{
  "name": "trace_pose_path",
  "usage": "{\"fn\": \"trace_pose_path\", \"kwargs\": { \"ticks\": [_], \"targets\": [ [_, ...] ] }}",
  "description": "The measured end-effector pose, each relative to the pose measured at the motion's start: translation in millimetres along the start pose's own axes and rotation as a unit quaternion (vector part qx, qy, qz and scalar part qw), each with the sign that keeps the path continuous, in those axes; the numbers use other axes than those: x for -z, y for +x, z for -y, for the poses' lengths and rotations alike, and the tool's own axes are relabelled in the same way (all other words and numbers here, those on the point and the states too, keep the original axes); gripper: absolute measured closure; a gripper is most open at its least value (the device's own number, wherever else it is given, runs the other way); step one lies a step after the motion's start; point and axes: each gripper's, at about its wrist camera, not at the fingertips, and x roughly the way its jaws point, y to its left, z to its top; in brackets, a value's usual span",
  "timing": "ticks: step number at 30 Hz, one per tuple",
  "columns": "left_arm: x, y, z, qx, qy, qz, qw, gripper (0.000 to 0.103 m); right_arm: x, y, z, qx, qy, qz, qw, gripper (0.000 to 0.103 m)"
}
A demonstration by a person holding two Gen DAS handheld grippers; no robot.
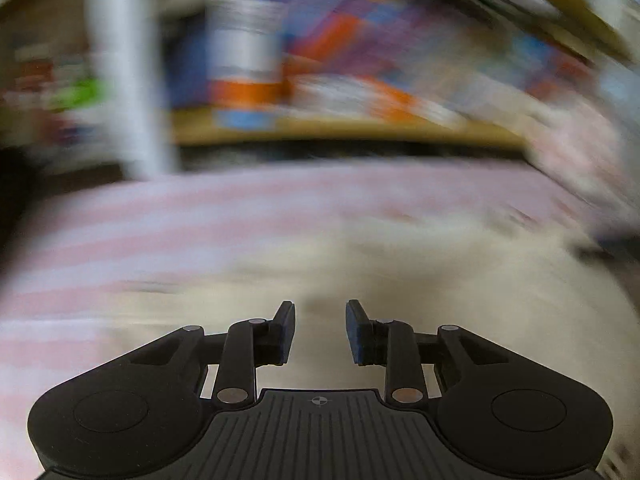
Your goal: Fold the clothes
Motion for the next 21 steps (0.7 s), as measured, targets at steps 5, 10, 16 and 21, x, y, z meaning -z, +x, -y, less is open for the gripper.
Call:
{"fn": "trace_pose_path", "kwargs": {
  "ticks": [5,10,16,21],
  "targets": [
    [-15,40,16,0.003,-0.032,-0.003,0.9995,0.075,-9,-1,-3,-0.005,0.005,0.011,1.000,0.060],
    [-30,50,-9,-0.039,-0.156,0.035,0.9863,0.074,-15,6,4,-0.005,0.025,0.006,1.000,0.070],
    [-19,14,-12,-0.042,-0.094,0.056,0.9931,0.074,-17,-3,15,-0.001,0.063,0.020,0.998,0.098],
    [0,-14,-12,-0.061,-0.098,0.058,0.9917,0.074,-13,13,10,0.015,0.052,-0.002,0.999,0.096]
  ]
}}
